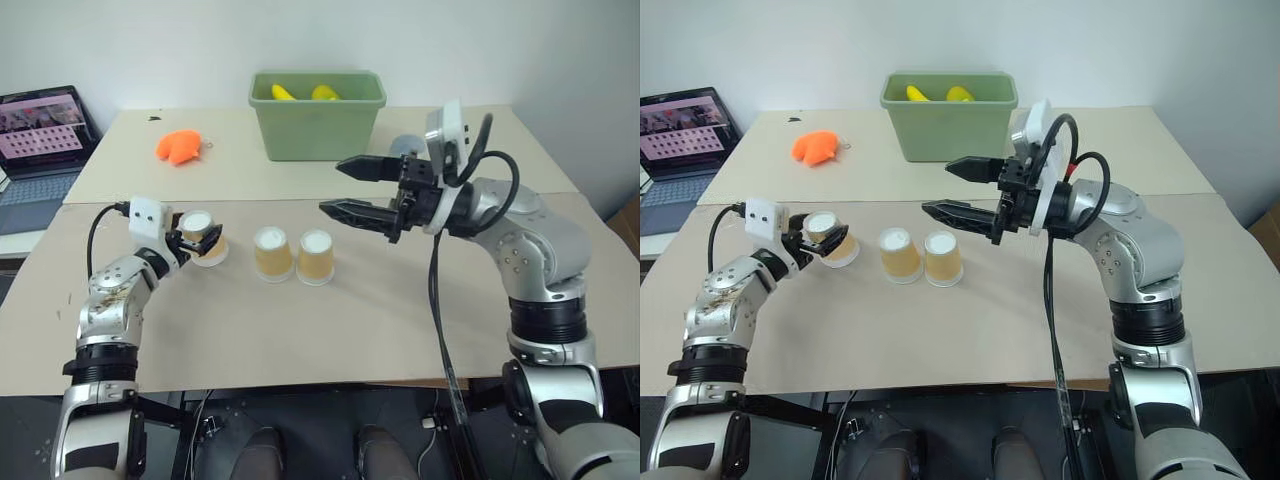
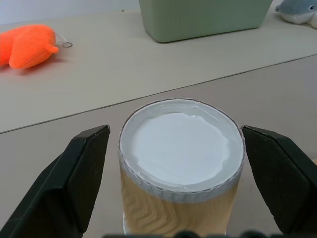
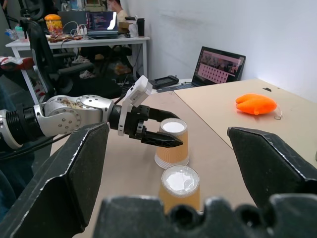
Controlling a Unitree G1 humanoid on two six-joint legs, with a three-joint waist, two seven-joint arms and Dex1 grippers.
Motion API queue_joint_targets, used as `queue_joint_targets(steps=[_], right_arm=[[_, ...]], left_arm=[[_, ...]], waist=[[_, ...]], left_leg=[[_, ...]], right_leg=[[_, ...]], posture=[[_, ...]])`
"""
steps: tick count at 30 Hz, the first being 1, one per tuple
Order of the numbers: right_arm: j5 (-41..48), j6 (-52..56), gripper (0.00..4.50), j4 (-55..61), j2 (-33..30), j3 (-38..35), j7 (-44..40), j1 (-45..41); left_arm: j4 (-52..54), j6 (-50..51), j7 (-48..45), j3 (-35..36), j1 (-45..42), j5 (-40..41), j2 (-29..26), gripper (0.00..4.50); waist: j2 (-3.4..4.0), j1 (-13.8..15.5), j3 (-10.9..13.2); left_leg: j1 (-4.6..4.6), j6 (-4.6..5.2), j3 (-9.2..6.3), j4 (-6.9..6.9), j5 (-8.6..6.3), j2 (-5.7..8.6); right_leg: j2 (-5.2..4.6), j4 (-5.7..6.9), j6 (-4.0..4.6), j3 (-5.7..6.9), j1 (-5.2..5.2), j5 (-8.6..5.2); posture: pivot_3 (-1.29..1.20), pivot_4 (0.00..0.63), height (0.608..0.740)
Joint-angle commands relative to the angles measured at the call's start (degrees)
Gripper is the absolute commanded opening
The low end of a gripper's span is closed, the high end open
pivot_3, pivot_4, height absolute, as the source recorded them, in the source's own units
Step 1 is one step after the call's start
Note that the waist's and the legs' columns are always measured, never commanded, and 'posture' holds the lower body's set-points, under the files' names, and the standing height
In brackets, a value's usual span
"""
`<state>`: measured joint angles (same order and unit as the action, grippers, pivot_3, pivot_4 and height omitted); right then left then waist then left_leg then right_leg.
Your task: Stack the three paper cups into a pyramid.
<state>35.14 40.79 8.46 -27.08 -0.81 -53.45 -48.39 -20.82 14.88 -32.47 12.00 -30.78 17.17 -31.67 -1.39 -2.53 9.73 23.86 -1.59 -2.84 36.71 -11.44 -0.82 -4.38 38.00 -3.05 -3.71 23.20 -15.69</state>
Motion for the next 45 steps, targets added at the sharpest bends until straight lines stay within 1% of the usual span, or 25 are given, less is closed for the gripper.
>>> queue_joint_targets(steps=[1,7,8,9,11,19,22,26,30,32,34,36,38,41,45], right_arm=[[0.9,-0.6,4.47,1.9,-0.6,-0.6,0.1,-0.3],[0.5,-0.8,4.47,1.5,-0.7,-0.4,0.3,-0.5],[0.4,-0.8,4.5,1.4,-0.8,-0.3,0.3,-0.5],[0.3,-0.8,4.5,1.4,-0.8,-0.2,0.3,-0.4],[0.2,-0.7,4.5,1.4,-0.9,0.1,0.3,-0.3],[-0.5,-1.1,4.5,0.9,-0.7,0.8,0.6,-0.3],[-1.5,-1.7,4.5,0.6,-0.7,1.2,1.2,-0.1],[-2.4,-2.6,4.5,-0.2,0.2,1.2,2.7,0.3],[-2.9,-3.4,4.5,-1.2,1.4,0.3,5.1,1.1],[-3.0,-3.7,4.5,-1.5,1.5,-0.2,6.2,1.5],[-3.1,-4.0,4.5,-1.7,1.7,-0.6,7.1,1.8],[-3.4,-4.3,4.5,-2.1,1.8,-1.0,8.3,2.3],[-3.9,-5.0,4.5,-2.6,2.0,-1.4,9.4,2.9],[-3.7,-5.6,4.5,-2.6,2.4,-2.1,10.4,3.7],[-3.5,-5.9,4.5,-1.9,2.6,-2.5,11.4,4.7]], left_arm=[[1.0,-0.9,-0.9,-0.3,-1.3,-0.2,0.0,4.5],[1.8,-1.3,-1.3,0.3,-1.0,0.5,0.4,4.5],[1.9,-1.1,-1.2,0.3,-0.9,0.4,0.4,3.97],[2.1,-1.0,-1.1,0.3,-0.8,0.4,0.4,3.88],[2.2,-0.9,-1.0,0.3,-0.8,0.2,0.3,3.15],[1.8,-0.8,-0.3,1.0,-2.1,0.6,0.2,3.15],[-0.2,-0.8,-0.4,1.8,-5.6,1.6,0.3,3.15],[-5.5,2.3,-2.3,4.9,-14.8,7.1,1.2,3.15],[-7.4,9.7,-12.4,5.8,-23.3,14.8,1.0,3.15],[-7.8,15.7,-21.0,4.7,-26.0,18.5,-0.8,3.15],[-8.5,20.1,-28.6,2.2,-27.7,19.5,-2.7,3.15],[-10.1,23.2,-36.8,-1.9,-30.2,18.7,-4.5,3.15],[-12.4,22.9,-43.1,-6.3,-32.9,16.0,-5.3,3.15],[-18.3,18.9,-47.3,-10.1,-37.2,11.5,-4.5,3.15],[-25.0,15.2,-51.1,-12.7,-41.1,7.5,-3.3,3.15]], waist=[[0.0,0.0,0.0],[0.0,0.0,0.0],[0.0,0.0,0.0],[0.0,0.0,0.0],[0.0,0.0,0.0],[0.0,0.0,0.0],[-0.03,0.1,0.0],[-0.08,0.3,0.0],[-0.09,0.2,0.0],[-0.08,0.0,0.0],[-0.08,-0.4,0.0],[-0.07,-0.7,0.1],[-0.07,-0.8,0.1],[-0.08,-0.7,0.1],[-0.07,-0.8,0.1]], left_leg=[[0.0,0.0,0.0,0.0,0.0,0.0],[0.0,0.0,0.0,0.0,0.0,0.0],[0.0,0.0,0.0,0.0,0.0,0.0],[0.0,0.0,0.0,0.0,0.0,0.01],[0.0,0.0,0.0,0.0,0.0,0.01],[0.0,0.0,0.0,0.0,0.0,0.01],[0.0,0.0,-0.01,0.01,0.0,0.01],[0.04,0.0,-0.05,0.1,0.0,0.03],[0.21,0.0,-0.09,0.13,0.0,0.04],[0.32,0.0,-0.16,0.13,0.0,0.04],[0.35,0.0,-0.15,0.14,0.01,0.04],[0.34,0.0,-0.15,0.12,0.02,0.03],[0.32,-0.03,-0.17,0.13,0.04,0.02],[0.31,-0.1,-0.18,0.13,0.08,0.04],[0.3,-0.09,-0.17,0.13,0.08,0.02]], right_leg=[[0.0,0.0,0.0,0.0,0.0,0.0],[0.0,0.0,0.0,0.0,0.0,0.0],[0.0,0.0,0.0,0.0,0.0,0.0],[0.0,0.0,0.0,0.0,0.0,0.0],[-0.01,0.0,0.0,0.0,0.0,0.0],[-0.01,0.01,0.0,0.0,0.0,0.0],[-0.01,0.01,0.0,0.01,0.0,0.0],[-0.01,0.02,-0.01,0.08,-0.03,0.0],[-0.02,0.04,-0.03,0.14,0.01,0.01],[-0.01,0.1,-0.02,0.23,0.06,0.01],[-0.01,0.1,-0.02,0.23,0.07,0.01],[0.02,0.1,-0.02,0.23,0.09,0.01],[0.05,0.07,-0.03,0.25,0.09,0.01],[0.03,0.01,-0.04,0.27,0.08,0.0],[0.04,0.02,-0.04,0.25,0.08,-0.01]], posture=[[0.0,0.15,0.732],[0.0,0.15,0.732],[0.0,0.15,0.732],[0.0,0.15,0.732],[0.0,0.15,0.732],[0.0,0.15,0.732],[0.0,0.15,0.732],[0.0,0.15,0.732],[0.0,0.15,0.732],[0.0,0.15,0.732],[0.0,0.15,0.732],[0.0,0.15,0.732],[0.0,0.15,0.732],[0.0,0.15,0.732],[0.0,0.15,0.732]])
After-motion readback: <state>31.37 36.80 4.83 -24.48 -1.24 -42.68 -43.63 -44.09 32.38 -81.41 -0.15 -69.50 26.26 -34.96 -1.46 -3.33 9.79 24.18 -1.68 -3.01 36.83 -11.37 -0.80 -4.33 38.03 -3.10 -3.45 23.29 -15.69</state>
